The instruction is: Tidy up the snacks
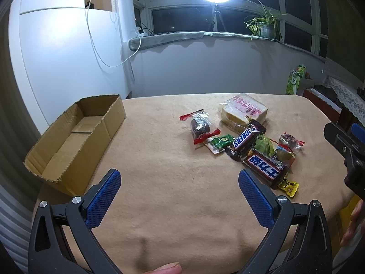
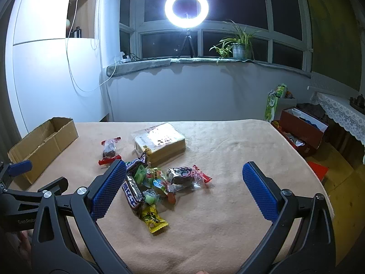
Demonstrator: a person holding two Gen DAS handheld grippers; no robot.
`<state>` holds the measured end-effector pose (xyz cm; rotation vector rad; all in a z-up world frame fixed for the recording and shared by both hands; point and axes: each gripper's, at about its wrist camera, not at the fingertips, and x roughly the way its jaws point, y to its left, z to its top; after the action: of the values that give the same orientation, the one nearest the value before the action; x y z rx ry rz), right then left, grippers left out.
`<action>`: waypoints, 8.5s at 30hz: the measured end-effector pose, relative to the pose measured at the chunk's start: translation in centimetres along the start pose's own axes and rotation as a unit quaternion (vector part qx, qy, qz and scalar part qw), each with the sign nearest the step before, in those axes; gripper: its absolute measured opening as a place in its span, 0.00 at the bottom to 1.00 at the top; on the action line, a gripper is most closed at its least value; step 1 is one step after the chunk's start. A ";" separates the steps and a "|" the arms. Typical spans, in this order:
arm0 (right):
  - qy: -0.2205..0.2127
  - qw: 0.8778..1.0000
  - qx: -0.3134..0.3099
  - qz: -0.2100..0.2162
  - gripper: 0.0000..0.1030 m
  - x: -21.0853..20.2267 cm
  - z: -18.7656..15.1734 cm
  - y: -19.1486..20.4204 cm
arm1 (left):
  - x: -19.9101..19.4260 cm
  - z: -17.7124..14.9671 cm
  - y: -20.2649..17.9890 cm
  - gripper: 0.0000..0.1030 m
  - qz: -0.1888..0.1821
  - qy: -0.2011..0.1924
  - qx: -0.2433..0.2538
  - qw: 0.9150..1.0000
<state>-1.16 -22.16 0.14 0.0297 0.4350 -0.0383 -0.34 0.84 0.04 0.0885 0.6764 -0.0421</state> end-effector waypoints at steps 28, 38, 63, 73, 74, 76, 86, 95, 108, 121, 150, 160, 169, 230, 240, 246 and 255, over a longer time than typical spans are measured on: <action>-0.004 1.000 -0.010 -0.002 1.00 0.0 0.4 0.7 | -0.1 0.1 0.7 1.00 0.003 -0.001 -0.006 1.000; -0.004 1.000 -0.010 -0.002 1.00 0.0 0.3 0.7 | 0.1 -0.1 0.7 1.00 0.004 0.001 -0.007 1.000; -0.006 1.000 -0.010 -0.002 1.00 0.3 0.1 0.9 | 0.2 -0.5 1.1 1.00 0.005 0.005 -0.008 1.000; -0.001 1.000 -0.012 -0.003 1.00 0.6 0.0 1.0 | 0.5 -0.5 1.1 1.00 0.005 0.008 -0.007 1.000; 0.004 1.000 -0.014 -0.003 1.00 0.7 -0.3 0.9 | 0.6 -0.5 1.1 1.00 0.006 0.010 -0.007 1.000; 0.022 1.000 -0.019 -0.002 1.00 1.3 -1.3 0.7 | 1.4 -0.9 1.1 1.00 0.003 0.020 -0.005 1.000; 0.123 0.992 -0.038 0.016 1.00 5.4 -7.8 -0.7 | 6.2 -4.0 2.1 1.00 -0.009 0.101 -0.005 0.995; 0.073 0.995 -0.052 0.050 1.00 4.3 -10.4 -1.7 | 5.3 -6.7 3.6 1.00 -0.083 0.027 -0.006 0.996; 0.046 0.974 -0.178 0.134 0.89 4.3 -8.7 2.2 | 5.1 -0.9 -2.8 0.99 -0.209 0.052 0.018 0.976; 0.064 0.964 -0.158 0.205 0.27 4.8 -8.8 1.9 | 8.3 -0.1 -8.2 0.43 -0.217 0.094 0.047 0.970; 0.031 0.984 -0.057 0.167 0.23 2.6 -5.5 0.2 | 4.2 -0.8 -1.4 0.22 -0.229 -0.004 -0.006 0.973; 0.001 0.978 -0.073 0.198 0.23 1.7 -1.3 4.9 | 1.8 0.4 4.0 0.22 -0.202 -0.050 -0.036 0.977; -0.002 0.956 -0.124 0.264 0.23 2.5 0.9 14.4 | 1.0 0.0 11.3 0.22 -0.160 -0.075 -0.091 0.980; 0.036 0.957 -0.115 0.263 0.62 4.1 -0.8 18.7 | 1.0 0.9 14.3 0.67 -0.008 -0.070 -0.057 0.996; 0.053 0.976 -0.062 0.202 0.67 4.7 -2.8 9.7 | 3.2 1.2 7.1 0.67 -0.071 -0.035 -0.005 0.997; 0.069 0.984 -0.038 0.159 0.73 5.4 -4.2 4.7 | 4.5 0.9 2.9 0.67 -0.098 -0.010 0.023 0.995; 0.116 0.985 -0.012 0.125 0.73 6.9 -5.6 -1.5 | 7.6 0.6 -4.4 0.67 -0.188 0.033 0.060 0.980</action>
<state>2.66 -23.64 -7.85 0.0660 0.6615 0.2196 5.70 -3.68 -4.58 0.0778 0.7502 -0.4466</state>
